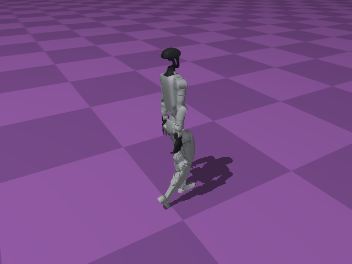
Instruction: Walk run
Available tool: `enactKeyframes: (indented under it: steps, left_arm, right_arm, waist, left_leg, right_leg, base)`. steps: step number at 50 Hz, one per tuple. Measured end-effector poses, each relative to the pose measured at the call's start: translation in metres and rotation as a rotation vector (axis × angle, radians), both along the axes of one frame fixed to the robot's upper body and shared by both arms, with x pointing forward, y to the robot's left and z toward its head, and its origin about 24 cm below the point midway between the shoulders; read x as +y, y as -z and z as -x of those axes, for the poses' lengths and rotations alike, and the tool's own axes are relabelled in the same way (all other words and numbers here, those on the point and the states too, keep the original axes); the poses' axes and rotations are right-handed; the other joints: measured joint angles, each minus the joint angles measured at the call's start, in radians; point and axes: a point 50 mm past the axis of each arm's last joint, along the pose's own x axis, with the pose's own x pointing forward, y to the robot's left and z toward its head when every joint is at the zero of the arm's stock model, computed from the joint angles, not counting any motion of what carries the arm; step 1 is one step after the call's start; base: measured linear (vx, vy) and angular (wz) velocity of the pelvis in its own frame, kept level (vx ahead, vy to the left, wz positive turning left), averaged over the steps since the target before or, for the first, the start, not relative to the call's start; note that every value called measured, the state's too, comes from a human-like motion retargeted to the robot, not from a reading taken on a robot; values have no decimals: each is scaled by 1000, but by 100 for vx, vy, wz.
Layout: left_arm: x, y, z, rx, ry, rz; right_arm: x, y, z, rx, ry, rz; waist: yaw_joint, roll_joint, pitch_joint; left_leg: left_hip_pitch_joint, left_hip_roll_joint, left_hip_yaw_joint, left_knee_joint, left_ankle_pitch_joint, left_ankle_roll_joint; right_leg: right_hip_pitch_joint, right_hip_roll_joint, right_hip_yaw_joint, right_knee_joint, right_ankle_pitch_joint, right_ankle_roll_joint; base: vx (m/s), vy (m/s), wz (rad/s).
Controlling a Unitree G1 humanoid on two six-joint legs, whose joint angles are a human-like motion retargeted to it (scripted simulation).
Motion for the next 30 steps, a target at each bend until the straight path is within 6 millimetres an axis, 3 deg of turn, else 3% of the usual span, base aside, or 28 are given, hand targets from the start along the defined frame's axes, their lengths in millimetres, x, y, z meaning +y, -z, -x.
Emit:
enactKeyframes:
  steps: [4, 8, 11, 15, 18, 21, 23, 27, 30]
  left_arm:
    - [4, -6, -70, -241, 115, -13]
    - [11, -24, -129, -455, 234, -62]
    - [18, -37, -156, -552, 285, -96]
    - [21, -42, -165, -592, 259, -105]
    - [17, -36, -154, -570, 183, -61]
    - [5, -24, -131, -498, 140, 13]
    - [-1, -16, -110, -414, 130, 58]
    - [-13, 0, -47, -195, 157, 85]
    - [-25, 4, 5, -36, 155, 90]
  right_arm:
    - [6, -5, 27, 51, 2, -30]
    - [10, -7, 39, 67, 16, -19]
    - [13, -8, 41, 77, 53, -16]
    - [10, -6, 35, 72, 77, -22]
    - [1, -4, 23, 38, 69, 10]
    - [-6, -2, 13, 3, 84, 49]
    - [-11, -1, 6, -23, 96, 67]
    - [-16, 0, -5, -43, 99, 70]
    - [-21, 2, -25, -78, 71, 60]
  waist:
    - [-103, 57, 12]
    - [-155, 28, 21]
    - [-155, 0, 40]
    - [-147, 14, 36]
    - [-162, 26, 35]
    - [-206, 54, 32]
    - [-241, 75, 21]
    - [-224, 81, -12]
    - [-211, 55, -18]
  left_leg:
    - [97, -9, -62, -64, -3, -10]
    - [190, -67, -78, -102, -35, -18]
    - [273, -94, -69, -121, -70, -35]
    - [338, -82, -45, -128, -113, -72]
    - [370, -80, -34, -111, -132, -96]
    - [398, -56, -47, -77, -119, -141]
    - [402, -34, -63, -40, -66, -190]
    - [401, 10, -48, 68, 189, -338]
    - [344, 22, -35, 262, 448, -443]
  right_leg:
    - [-101, -76, -43, -152, -185, -46]
    - [-149, -198, -68, -447, -193, -31]
    - [-180, -230, -24, -627, -230, -48]
    - [-238, -223, -34, -821, -276, -42]
    - [-246, -224, -94, -811, -274, -36]
    - [-213, -219, -148, -767, -262, -112]
    - [-193, -205, -147, -781, -179, -142]
    - [-140, -165, -69, -788, -73, -197]
    - [-95, -173, -58, -759, -125, -244]
  base:
    - [59, -3, 130]
    - [58, -14, 61]
    - [62, -23, 2]
    - [62, -22, -20]
    - [68, -24, -1]
    - [78, -28, 69]
    - [73, -29, 81]
    - [91, -47, -4]
    - [77, -39, -2]
